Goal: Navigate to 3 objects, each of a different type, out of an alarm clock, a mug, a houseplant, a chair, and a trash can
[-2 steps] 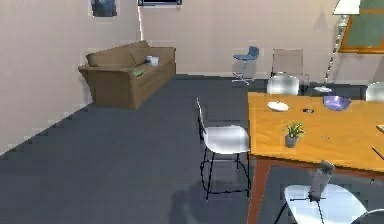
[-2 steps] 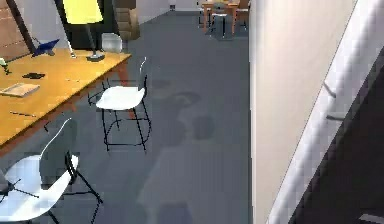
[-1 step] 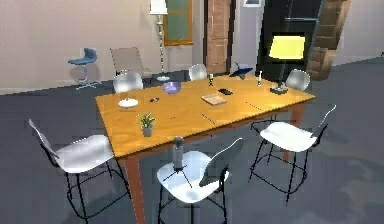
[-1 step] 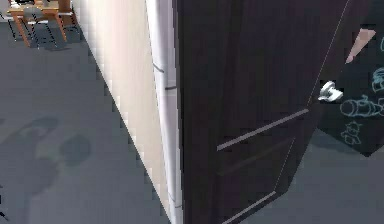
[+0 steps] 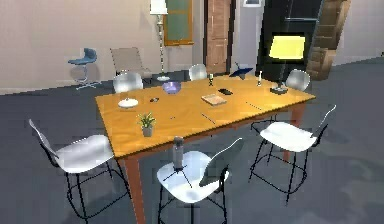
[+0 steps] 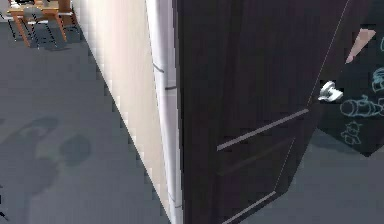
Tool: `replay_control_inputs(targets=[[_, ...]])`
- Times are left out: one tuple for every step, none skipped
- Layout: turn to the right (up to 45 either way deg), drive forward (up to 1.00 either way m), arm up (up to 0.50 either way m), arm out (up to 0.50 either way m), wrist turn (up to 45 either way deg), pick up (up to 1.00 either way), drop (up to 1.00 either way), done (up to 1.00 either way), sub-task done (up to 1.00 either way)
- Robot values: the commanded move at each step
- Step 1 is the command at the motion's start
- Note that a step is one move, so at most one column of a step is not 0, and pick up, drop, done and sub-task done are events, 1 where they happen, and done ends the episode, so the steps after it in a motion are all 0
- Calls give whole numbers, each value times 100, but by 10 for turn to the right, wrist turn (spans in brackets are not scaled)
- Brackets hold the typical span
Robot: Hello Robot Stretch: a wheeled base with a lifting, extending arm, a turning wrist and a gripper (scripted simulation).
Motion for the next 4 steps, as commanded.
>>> replay_control_inputs(targets=[[-240,0,0,0,0,0,0,0,0],[0,10,0,0,0,0,0,0,0],[150,0,0,0,0,0,0,0,0],[0,10,0,0,0,0,0,0,0]])
